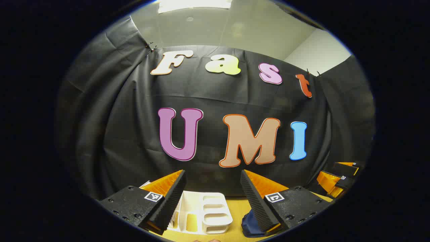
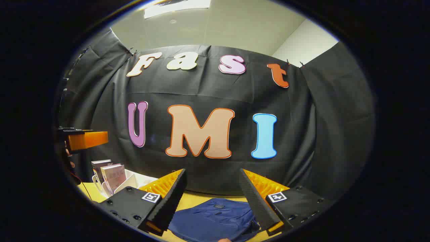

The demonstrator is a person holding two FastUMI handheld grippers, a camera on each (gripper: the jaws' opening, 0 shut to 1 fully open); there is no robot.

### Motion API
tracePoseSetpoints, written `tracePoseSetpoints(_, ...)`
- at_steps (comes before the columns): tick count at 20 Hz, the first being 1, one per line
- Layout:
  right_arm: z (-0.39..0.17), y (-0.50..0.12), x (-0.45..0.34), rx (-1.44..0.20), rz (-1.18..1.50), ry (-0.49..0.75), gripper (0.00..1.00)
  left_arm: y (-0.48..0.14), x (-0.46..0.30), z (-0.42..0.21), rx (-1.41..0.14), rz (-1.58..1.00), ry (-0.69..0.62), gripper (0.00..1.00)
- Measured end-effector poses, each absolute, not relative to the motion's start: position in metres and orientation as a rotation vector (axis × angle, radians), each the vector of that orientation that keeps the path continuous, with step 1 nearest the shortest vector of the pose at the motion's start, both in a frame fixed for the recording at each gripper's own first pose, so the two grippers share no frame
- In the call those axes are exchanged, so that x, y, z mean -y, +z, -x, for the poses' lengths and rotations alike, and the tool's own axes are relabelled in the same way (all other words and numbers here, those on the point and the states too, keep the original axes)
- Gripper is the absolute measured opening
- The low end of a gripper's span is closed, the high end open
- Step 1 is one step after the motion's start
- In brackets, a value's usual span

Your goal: Open the schoolbag, grab two books from the bookshelf and put them into the schoolbag.

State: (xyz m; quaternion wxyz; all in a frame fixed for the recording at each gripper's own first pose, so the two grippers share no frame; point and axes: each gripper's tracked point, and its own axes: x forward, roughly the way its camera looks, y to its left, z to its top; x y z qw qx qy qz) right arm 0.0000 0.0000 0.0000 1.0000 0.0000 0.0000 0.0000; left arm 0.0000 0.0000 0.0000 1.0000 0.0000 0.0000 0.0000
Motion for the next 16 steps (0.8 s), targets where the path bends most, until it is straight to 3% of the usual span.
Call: tracePoseSetpoints(16,-0.019,-0.013,-0.012,-0.018,-0.014,0.035,1.0,-0.006,-0.007,-0.01,-0.015,0.006,0.018,0.92)
